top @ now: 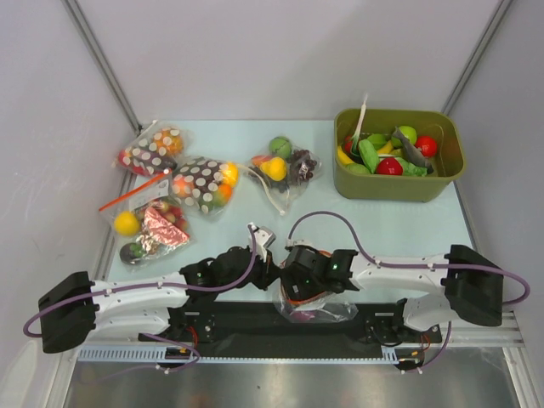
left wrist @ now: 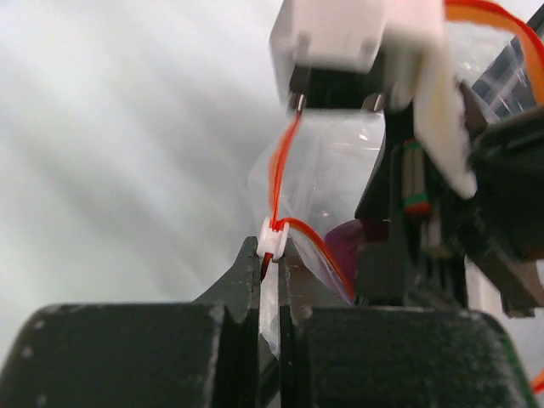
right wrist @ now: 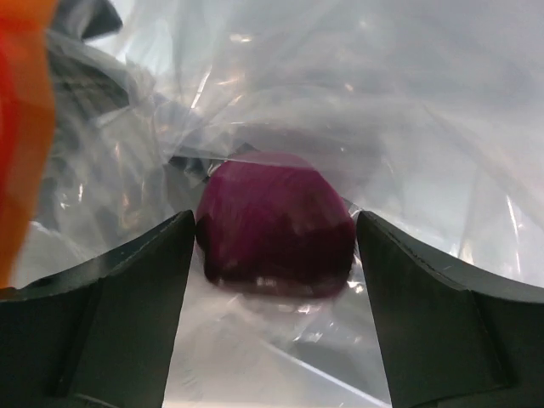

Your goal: Open the zip-top bag and remove the fake food

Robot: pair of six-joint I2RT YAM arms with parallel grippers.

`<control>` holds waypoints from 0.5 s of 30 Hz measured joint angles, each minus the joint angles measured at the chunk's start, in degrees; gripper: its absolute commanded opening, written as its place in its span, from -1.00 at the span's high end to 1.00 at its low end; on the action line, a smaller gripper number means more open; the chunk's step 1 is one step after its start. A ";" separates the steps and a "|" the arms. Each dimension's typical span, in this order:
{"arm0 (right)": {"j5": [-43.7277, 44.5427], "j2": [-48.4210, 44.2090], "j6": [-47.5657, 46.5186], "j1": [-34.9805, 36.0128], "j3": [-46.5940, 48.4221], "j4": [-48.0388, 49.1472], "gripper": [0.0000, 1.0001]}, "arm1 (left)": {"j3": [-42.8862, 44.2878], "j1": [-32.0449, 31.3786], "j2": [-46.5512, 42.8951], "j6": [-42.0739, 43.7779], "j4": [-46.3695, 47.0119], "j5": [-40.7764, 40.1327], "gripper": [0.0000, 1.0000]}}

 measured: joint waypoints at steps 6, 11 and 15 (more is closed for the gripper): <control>-1.99 4.57 0.26 3.74 0.00 1.03 -0.45 | -0.02 -0.09 -0.42 0.02 -1.07 -0.68 0.99; -1.40 5.29 0.92 4.35 0.09 1.55 -0.02 | -0.04 -0.11 -1.14 0.04 -1.81 -1.53 1.00; 1.68 3.82 0.55 3.98 0.94 -1.09 0.04 | -0.04 -0.09 -1.70 0.48 -1.90 -2.51 0.99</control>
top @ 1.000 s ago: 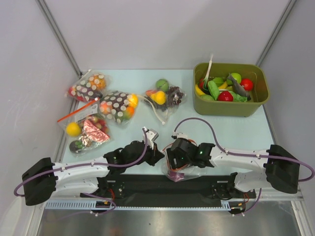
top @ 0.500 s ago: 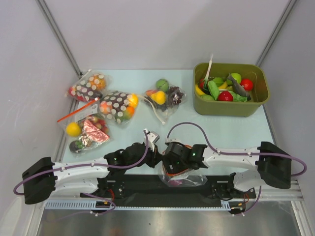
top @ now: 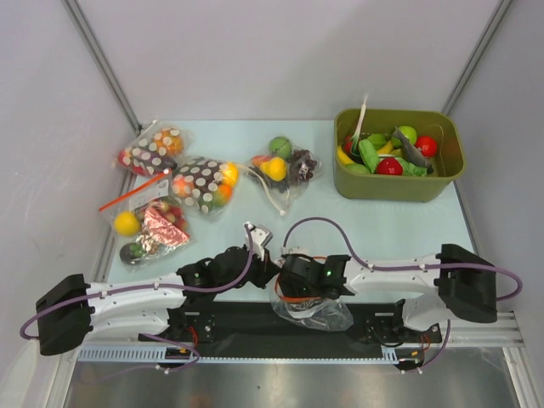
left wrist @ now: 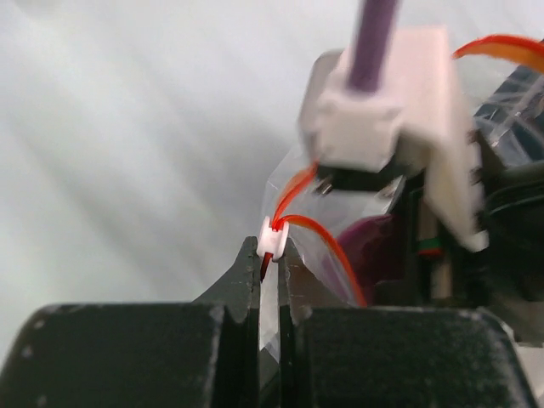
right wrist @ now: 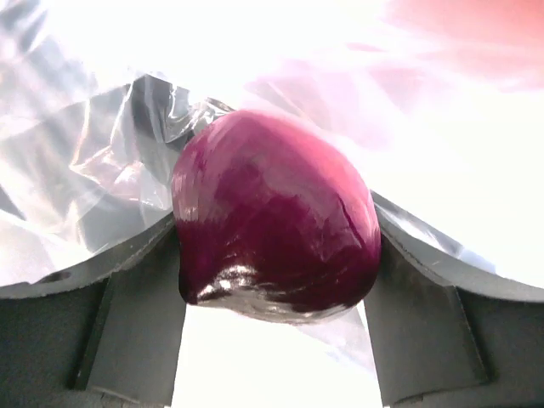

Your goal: Open the zip-top bag and remove the fake food

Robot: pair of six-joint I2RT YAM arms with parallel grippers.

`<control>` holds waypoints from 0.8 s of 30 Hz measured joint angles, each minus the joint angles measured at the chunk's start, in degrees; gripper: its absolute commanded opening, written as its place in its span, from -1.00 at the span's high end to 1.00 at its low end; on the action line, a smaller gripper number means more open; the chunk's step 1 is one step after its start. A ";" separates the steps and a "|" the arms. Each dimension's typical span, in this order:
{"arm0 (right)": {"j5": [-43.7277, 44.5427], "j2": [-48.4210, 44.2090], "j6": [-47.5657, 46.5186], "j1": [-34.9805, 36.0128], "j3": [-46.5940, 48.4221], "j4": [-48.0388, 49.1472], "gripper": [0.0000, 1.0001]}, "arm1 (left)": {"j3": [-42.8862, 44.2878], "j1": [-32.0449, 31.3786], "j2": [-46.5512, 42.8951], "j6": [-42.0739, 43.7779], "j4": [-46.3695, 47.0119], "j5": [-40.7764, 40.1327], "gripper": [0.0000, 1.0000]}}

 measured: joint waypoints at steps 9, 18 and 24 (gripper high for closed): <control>7.02 -15.13 -4.24 -8.55 -0.07 -0.09 0.02 | 1.11 0.00 -0.55 2.12 0.72 -1.73 0.99; 6.23 -20.20 -13.31 -20.70 -7.04 12.85 -0.03 | 6.34 0.00 5.31 5.07 1.36 -4.37 1.00; 2.62 -21.75 -16.33 -23.74 -7.06 16.68 -0.02 | 7.74 0.00 9.92 5.77 1.53 -6.29 0.99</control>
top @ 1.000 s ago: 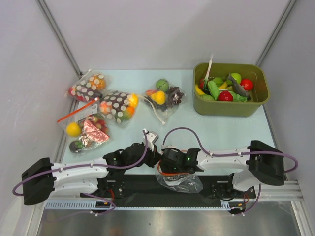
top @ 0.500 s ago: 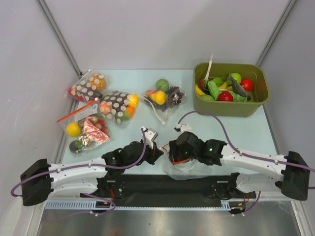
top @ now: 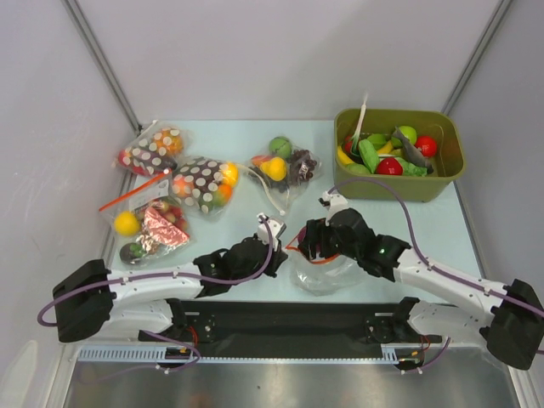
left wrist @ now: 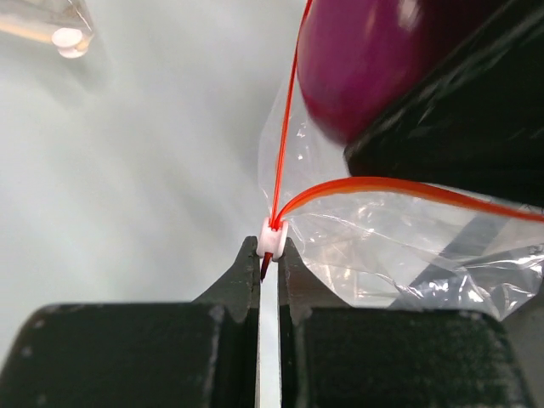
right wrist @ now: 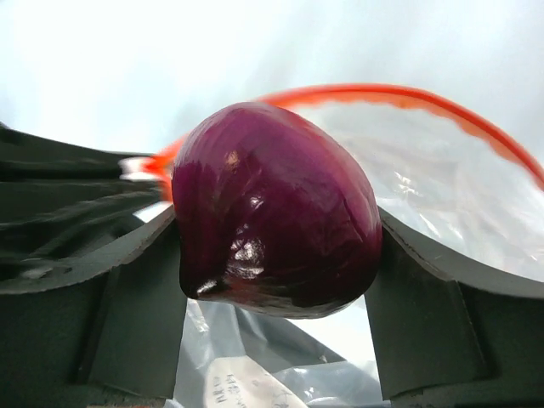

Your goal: Open the zip-top bag and remove the fake food

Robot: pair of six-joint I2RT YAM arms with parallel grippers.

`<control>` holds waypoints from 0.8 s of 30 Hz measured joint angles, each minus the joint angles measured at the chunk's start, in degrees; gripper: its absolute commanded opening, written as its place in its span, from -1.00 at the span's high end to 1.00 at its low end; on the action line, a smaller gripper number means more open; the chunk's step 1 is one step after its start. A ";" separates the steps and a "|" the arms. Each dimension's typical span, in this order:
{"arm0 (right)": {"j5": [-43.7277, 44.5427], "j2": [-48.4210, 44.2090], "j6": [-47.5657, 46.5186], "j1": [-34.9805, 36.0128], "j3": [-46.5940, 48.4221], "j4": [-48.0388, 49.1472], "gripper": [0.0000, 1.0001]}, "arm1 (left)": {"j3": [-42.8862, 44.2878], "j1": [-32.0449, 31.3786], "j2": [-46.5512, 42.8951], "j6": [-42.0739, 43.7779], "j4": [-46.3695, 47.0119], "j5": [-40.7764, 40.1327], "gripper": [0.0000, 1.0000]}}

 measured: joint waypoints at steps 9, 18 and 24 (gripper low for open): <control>-9.55 -5.33 0.96 -4.22 -1.77 7.43 0.01 | 1.05 0.04 2.08 0.83 0.59 -0.44 0.99; -16.39 -12.72 2.69 -8.15 -1.90 10.67 0.00 | 1.75 6.43 3.06 0.26 1.18 0.90 0.99; -18.32 -12.35 -0.11 -17.31 2.29 9.64 0.00 | 1.73 12.68 2.84 -0.72 0.37 2.99 0.99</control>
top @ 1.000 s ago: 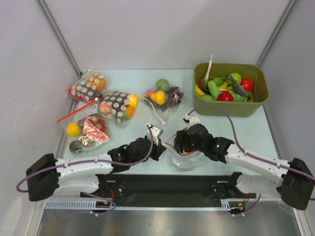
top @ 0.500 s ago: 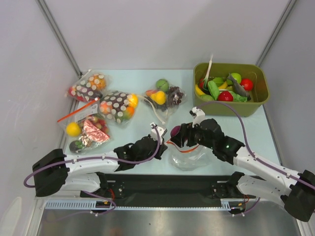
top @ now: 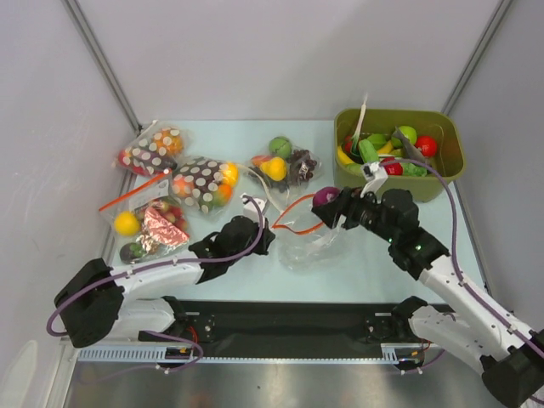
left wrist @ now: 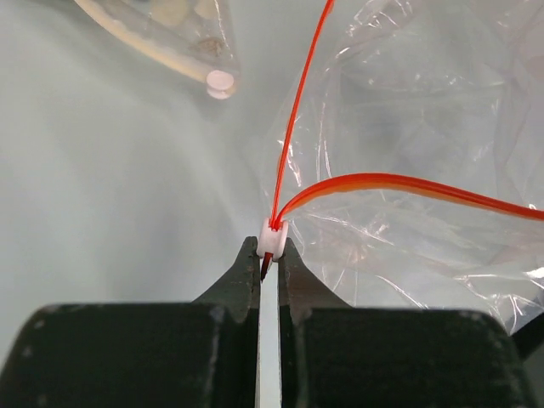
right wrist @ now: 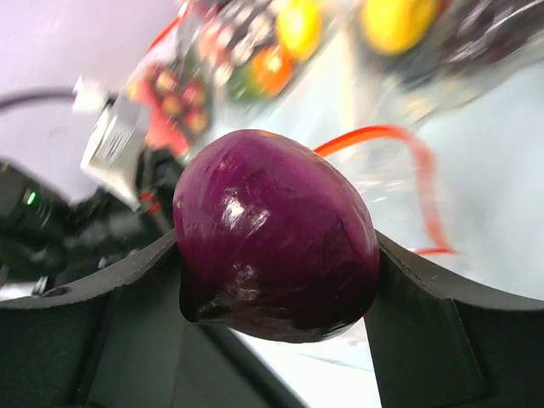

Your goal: Open the zip-top bag and remove the fake food

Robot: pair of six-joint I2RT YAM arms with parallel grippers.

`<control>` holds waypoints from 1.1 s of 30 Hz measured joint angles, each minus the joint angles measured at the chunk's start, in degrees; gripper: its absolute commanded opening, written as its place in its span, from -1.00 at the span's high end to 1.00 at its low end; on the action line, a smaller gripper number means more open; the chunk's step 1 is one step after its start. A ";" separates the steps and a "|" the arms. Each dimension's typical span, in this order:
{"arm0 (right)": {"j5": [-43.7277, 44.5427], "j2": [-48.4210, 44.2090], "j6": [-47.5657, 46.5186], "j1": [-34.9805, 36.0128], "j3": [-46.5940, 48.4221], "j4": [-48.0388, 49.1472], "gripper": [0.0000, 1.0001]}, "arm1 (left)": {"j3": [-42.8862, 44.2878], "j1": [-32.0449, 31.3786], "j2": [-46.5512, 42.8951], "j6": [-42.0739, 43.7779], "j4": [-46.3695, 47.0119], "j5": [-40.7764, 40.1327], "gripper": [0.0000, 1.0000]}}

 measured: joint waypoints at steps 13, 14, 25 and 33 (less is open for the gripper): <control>-5.33 13.29 -4.83 -35.21 11.37 -0.24 -0.03 | -1.07 2.60 -6.12 0.02 -3.72 1.62 0.99; -5.03 14.51 -5.29 -37.42 12.59 -0.31 -0.03 | -1.07 2.67 -6.32 0.02 -3.98 1.66 0.99; -1.62 27.04 -9.18 -50.99 21.79 -4.04 -0.35 | -1.09 2.97 -7.58 0.04 -6.19 2.49 0.99; -1.64 33.90 -12.90 -53.27 26.64 -8.33 -0.99 | -1.09 3.23 -8.26 0.07 -6.95 2.95 0.99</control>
